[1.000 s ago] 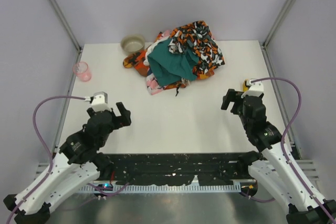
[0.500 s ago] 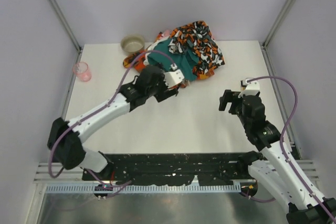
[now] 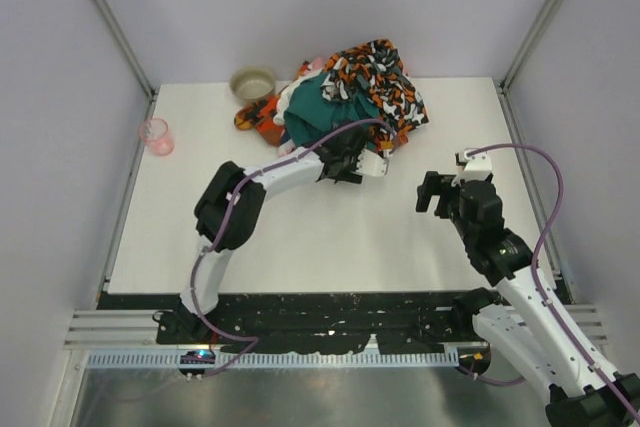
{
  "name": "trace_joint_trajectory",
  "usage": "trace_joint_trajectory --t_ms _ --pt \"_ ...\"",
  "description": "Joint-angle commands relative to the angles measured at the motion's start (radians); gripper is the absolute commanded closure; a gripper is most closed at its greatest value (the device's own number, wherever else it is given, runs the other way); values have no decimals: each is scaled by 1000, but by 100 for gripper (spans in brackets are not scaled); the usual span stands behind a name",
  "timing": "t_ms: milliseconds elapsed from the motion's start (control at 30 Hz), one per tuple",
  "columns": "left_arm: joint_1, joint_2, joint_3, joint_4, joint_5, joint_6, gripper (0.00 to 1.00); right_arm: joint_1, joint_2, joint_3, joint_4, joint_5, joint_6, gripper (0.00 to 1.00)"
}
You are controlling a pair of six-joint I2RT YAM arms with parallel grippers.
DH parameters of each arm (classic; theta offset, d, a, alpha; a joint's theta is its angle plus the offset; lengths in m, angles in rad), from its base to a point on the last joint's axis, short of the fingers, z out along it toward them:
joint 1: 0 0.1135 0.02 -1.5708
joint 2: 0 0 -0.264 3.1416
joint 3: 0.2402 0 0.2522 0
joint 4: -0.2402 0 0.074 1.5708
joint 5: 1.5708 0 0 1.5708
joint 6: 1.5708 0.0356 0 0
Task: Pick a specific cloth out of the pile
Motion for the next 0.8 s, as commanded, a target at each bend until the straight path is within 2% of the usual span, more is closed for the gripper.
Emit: trace_joint_trajectory --t_ms 0,100,333,467,533,567,633,667,733,767 --pt "20 127 243 -109 -32 46 0 -2 -25 9 23 18 -14 5" --pt "27 170 263 -109 -29 62 0 -2 -39 2 29 27 -16 5" --pt "58 260 448 -334 40 -47 0 0 -55 -5 37 38 -14 5" --pt "63 296 511 -350 20 -78 3 -2 -68 -8 40 56 -13 5" --pt "72 328 564 -359 2 -99 13 0 -78 -9 38 61 -14 5" --pt "73 345 583 -335 -21 -107 22 -2 -86 -9 40 67 -16 5" --pt "84 378 613 -250 -90 -113 37 -2 -97 -11 38 79 -13 5" --pt "87 392 620 -200 -124 -103 38 -2 -100 -12 38 81 -14 5" --pt "95 420 616 -77 -188 -83 52 -2 -111 -14 38 94 -13 5" --pt "99 434 611 -10 -225 -69 55 -2 -117 -17 38 99 -13 5"
